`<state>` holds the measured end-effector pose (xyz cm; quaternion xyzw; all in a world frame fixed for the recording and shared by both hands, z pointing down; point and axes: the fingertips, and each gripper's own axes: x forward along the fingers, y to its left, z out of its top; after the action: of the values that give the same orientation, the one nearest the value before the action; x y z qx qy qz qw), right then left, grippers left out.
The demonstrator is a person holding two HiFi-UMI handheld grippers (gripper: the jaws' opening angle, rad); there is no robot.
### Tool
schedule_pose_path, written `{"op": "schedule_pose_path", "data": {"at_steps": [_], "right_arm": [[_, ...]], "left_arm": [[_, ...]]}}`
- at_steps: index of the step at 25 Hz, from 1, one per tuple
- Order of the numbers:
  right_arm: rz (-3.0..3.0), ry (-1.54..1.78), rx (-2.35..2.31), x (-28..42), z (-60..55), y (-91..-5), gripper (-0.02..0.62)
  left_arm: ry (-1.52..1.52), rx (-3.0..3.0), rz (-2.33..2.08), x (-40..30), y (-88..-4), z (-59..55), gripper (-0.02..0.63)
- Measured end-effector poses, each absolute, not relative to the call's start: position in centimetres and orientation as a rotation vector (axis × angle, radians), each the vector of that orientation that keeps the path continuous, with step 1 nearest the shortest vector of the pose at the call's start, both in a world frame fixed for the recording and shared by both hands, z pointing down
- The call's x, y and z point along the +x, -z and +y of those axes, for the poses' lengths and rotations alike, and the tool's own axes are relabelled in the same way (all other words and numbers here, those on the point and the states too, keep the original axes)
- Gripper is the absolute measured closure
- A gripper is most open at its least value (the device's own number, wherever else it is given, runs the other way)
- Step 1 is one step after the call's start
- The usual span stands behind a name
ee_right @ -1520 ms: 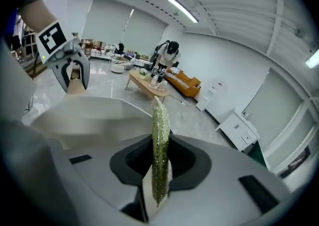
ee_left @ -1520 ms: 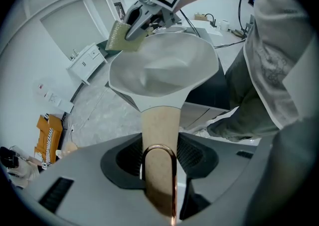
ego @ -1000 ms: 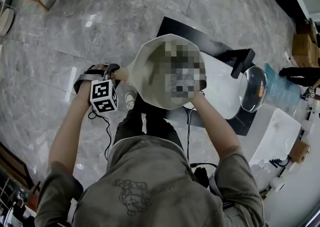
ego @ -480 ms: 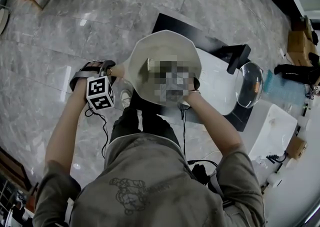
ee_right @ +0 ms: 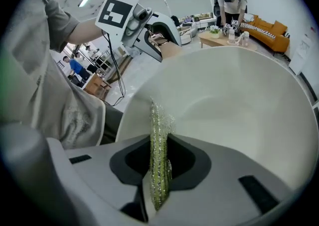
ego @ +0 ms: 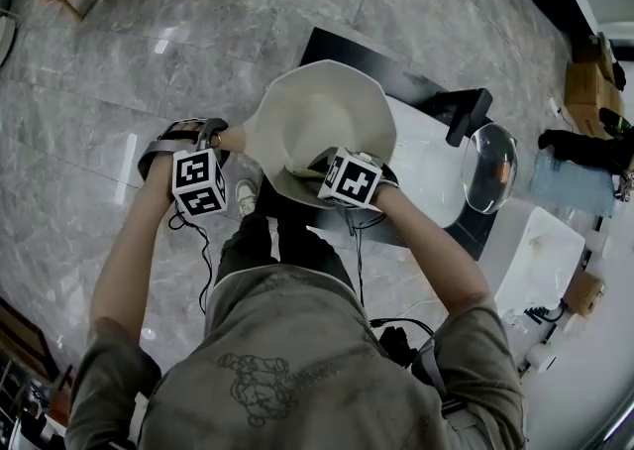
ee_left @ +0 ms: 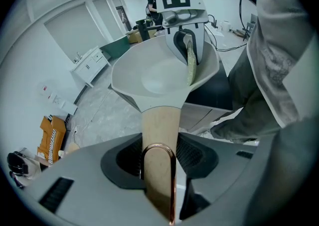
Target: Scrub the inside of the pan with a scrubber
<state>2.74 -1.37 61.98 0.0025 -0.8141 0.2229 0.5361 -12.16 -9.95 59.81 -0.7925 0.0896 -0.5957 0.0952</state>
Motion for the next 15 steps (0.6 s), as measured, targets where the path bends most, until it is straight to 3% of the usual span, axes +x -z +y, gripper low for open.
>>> {"op": "schedule_pose_path", "data": {"at_steps": [10, 15], "right_arm": [[-1.949, -0.727, -0.245, 3.4, 2.3, -56.1, 0.520], [-2.132, -0.608, -0.015, 2.3, -3.5, -51.9, 0.520]], "left_arm": [[1.778, -2.361, 0.269, -12.3, -59.9, -9.8, 0.417], [1.754, -2.372, 0.252, -12.1, -59.8, -9.9, 0.417]]}}
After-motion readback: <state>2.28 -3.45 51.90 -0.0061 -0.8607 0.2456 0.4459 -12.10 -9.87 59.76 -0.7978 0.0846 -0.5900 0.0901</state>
